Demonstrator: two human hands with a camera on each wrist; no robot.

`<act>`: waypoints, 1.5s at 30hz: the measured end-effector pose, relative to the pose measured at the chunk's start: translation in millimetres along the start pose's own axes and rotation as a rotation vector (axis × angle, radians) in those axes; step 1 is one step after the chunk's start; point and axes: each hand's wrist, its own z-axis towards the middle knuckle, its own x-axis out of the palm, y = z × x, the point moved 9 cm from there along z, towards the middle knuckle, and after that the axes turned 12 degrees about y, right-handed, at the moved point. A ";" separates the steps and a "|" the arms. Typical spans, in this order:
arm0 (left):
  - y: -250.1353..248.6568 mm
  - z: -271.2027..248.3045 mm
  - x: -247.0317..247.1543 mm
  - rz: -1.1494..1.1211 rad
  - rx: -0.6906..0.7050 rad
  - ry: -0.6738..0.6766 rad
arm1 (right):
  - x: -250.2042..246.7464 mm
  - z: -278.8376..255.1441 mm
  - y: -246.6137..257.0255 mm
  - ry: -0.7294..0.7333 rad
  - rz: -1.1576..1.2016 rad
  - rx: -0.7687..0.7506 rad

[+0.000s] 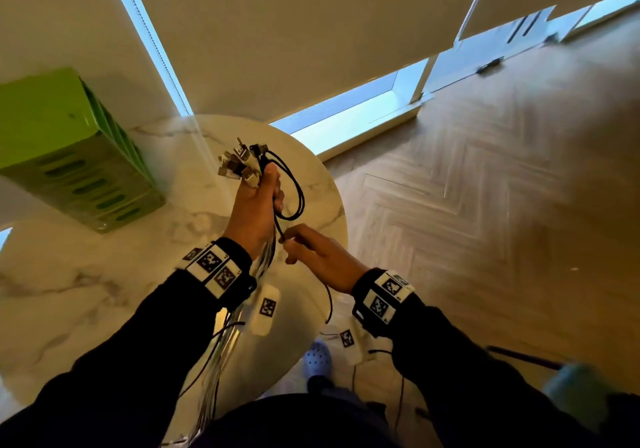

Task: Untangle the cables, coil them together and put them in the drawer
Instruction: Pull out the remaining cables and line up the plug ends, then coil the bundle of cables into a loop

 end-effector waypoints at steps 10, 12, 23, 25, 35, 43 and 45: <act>5.8 19.8 -60.1 -0.028 -0.002 -0.172 | -105.9 -17.2 -18.4 -0.501 -0.087 0.037; 4.4 17.7 -71.3 -0.166 -0.004 -0.204 | -116.5 -14.2 -66.9 -0.440 -0.157 0.278; -8.1 7.7 -73.2 -0.253 0.079 -0.136 | 13.0 50.6 7.1 0.147 -0.263 0.113; -10.0 7.8 -81.4 -0.163 0.088 -0.145 | 23.7 53.3 35.5 0.156 -0.166 0.032; 3.8 4.3 -135.1 -0.226 0.013 -0.319 | -84.8 28.3 -20.3 -0.295 -0.291 0.250; -2.3 2.4 -92.6 -0.272 0.025 -0.112 | -18.1 34.9 -40.6 0.091 -0.282 0.383; -5.1 1.4 -80.8 -0.217 0.033 -0.068 | 6.8 48.4 -4.2 0.157 -0.236 0.208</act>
